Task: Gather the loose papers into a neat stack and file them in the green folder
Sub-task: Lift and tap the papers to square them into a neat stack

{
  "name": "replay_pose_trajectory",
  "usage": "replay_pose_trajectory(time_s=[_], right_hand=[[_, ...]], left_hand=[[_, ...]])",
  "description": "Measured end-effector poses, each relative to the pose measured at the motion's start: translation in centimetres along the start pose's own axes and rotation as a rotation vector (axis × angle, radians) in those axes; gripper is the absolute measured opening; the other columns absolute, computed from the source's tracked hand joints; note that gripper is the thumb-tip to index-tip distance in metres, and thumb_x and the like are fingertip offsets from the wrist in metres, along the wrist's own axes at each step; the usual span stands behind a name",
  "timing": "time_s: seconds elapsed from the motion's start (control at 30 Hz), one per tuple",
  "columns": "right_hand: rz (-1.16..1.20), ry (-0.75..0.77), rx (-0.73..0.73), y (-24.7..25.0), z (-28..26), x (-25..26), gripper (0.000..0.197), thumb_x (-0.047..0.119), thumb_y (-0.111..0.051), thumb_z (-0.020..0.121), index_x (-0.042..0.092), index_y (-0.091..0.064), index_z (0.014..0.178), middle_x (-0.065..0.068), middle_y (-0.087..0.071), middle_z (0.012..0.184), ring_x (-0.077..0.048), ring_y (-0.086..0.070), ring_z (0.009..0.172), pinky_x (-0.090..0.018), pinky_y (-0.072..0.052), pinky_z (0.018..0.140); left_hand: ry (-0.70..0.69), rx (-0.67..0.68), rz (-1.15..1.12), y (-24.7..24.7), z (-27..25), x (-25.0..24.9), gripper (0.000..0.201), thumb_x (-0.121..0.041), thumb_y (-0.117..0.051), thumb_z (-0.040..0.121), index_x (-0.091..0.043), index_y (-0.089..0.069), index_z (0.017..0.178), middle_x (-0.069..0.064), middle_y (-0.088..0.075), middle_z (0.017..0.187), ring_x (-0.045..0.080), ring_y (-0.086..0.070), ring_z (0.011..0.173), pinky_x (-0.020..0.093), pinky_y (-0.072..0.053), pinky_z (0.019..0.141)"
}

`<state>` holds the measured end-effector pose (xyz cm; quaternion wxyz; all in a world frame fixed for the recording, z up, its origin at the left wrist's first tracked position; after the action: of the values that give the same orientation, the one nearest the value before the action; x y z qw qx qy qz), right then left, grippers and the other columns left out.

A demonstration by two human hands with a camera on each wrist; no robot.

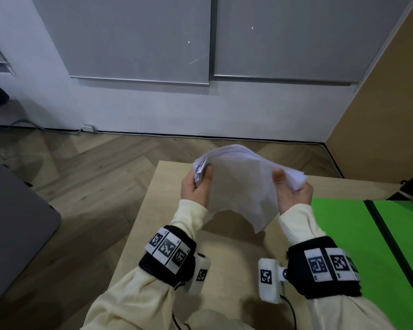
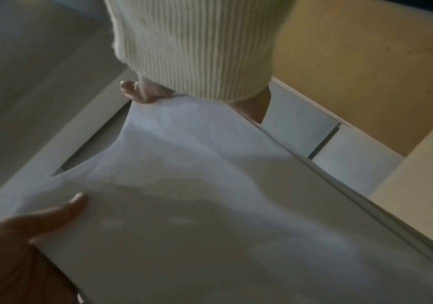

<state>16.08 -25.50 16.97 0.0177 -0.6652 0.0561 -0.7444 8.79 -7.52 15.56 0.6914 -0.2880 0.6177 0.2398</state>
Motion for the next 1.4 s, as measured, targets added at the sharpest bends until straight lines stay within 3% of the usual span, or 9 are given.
replay_pose_trajectory(time_s=[0.17,0.33,0.53,0.67,0.8,0.93,1.2,1.3,1.4], right_hand=[[0.012,-0.064,-0.122,0.3,0.4,-1.4,0.029,0.041,-0.070,0.077,0.023,-0.054,0.059,0.009,-0.053,0.056,-0.008,-0.049,0.063,-0.010,-0.043,0.053],[0.039,0.041,-0.167,0.3,0.9,-1.6,0.026,0.032,-0.061,0.077,0.026,-0.062,0.052,0.017,-0.059,0.046,0.009,-0.051,0.051,-0.005,-0.040,0.056],[0.089,0.101,-0.008,1.2,1.5,-1.7,0.043,0.048,-0.073,0.062,0.020,-0.063,0.093,0.019,-0.070,0.074,0.016,-0.061,0.069,-0.002,-0.046,0.067],[-0.176,-0.095,0.094,1.5,0.9,-2.0,0.051,0.030,-0.078,0.069,0.008,-0.058,0.110,-0.012,-0.065,0.103,0.004,-0.061,0.071,-0.010,-0.047,0.064],[-0.303,-0.170,0.051,1.9,1.8,-1.5,0.021,0.016,-0.080,0.070,0.012,-0.059,0.067,-0.003,-0.057,0.066,-0.015,-0.055,0.073,-0.025,-0.043,0.058],[-0.459,0.061,0.216,-0.3,1.6,0.9,0.022,0.020,-0.080,0.067,0.006,-0.077,0.084,-0.024,-0.067,0.068,-0.014,-0.049,0.066,-0.032,-0.044,0.061],[-0.800,0.107,0.433,1.3,1.9,2.7,0.023,0.042,-0.074,0.069,0.019,-0.072,0.070,-0.011,-0.074,0.073,-0.026,-0.067,0.071,-0.038,-0.053,0.069],[-0.865,-0.101,0.416,5.3,3.1,0.4,0.024,0.039,-0.077,0.069,0.021,-0.066,0.058,-0.011,-0.073,0.073,-0.028,-0.067,0.073,-0.034,-0.052,0.069],[-0.736,-0.156,0.320,8.4,3.8,-0.7,0.013,0.025,-0.078,0.071,0.015,-0.070,0.067,-0.009,-0.071,0.067,-0.024,-0.068,0.067,-0.024,-0.051,0.057]], left_hand=[[0.024,-0.022,-0.041,-0.4,-0.1,0.3,0.030,-0.047,-0.060,0.078,-0.017,-0.057,0.077,-0.011,-0.050,0.066,0.003,-0.045,0.062,0.010,-0.039,0.057],[0.031,-0.167,-0.046,-1.4,0.8,-0.8,0.045,-0.043,-0.070,0.074,-0.025,-0.037,0.049,-0.012,-0.032,0.050,0.009,-0.030,0.054,0.021,-0.030,0.054],[0.154,-0.213,-0.030,-2.5,2.2,-0.6,0.027,-0.036,-0.067,0.082,-0.018,-0.055,0.066,-0.004,-0.053,0.065,0.014,-0.051,0.066,0.019,-0.045,0.064],[0.163,-0.111,-0.017,-2.0,2.4,-1.2,0.024,-0.041,-0.067,0.082,-0.019,-0.064,0.088,-0.011,-0.059,0.076,0.002,-0.055,0.070,0.012,-0.046,0.069],[-0.310,-0.040,0.684,-0.1,2.9,-3.6,0.074,-0.069,-0.065,0.058,-0.023,-0.058,0.116,-0.004,-0.064,0.104,0.019,-0.057,0.101,0.032,-0.045,0.090],[-0.643,0.275,1.307,-1.2,2.1,-7.2,0.072,-0.066,-0.064,0.064,-0.032,-0.053,0.126,-0.006,-0.062,0.124,0.017,-0.047,0.129,0.045,-0.018,0.113],[-0.288,0.287,1.097,0.3,2.4,-6.9,0.017,-0.029,-0.072,0.072,-0.024,-0.073,0.088,0.012,-0.072,0.082,0.031,-0.068,0.085,0.033,-0.053,0.069],[-0.167,0.200,0.675,3.2,4.2,-6.0,0.013,-0.010,-0.079,0.071,0.000,-0.073,0.077,0.004,-0.057,0.052,0.004,-0.053,0.045,0.021,-0.040,0.049],[-0.084,0.167,0.475,5.8,5.2,-5.7,0.023,0.002,-0.074,0.074,0.012,-0.069,0.095,0.000,-0.061,0.075,-0.014,-0.042,0.037,0.004,-0.038,0.045]])
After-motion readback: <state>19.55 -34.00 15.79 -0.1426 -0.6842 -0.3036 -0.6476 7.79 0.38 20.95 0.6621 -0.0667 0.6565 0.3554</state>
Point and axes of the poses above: each hand's wrist, its own z-axis towards the middle knuckle, its own y-axis out of the back of the hand, x = y × z, the point moved 3 cm from there along z, towards the middle knuckle
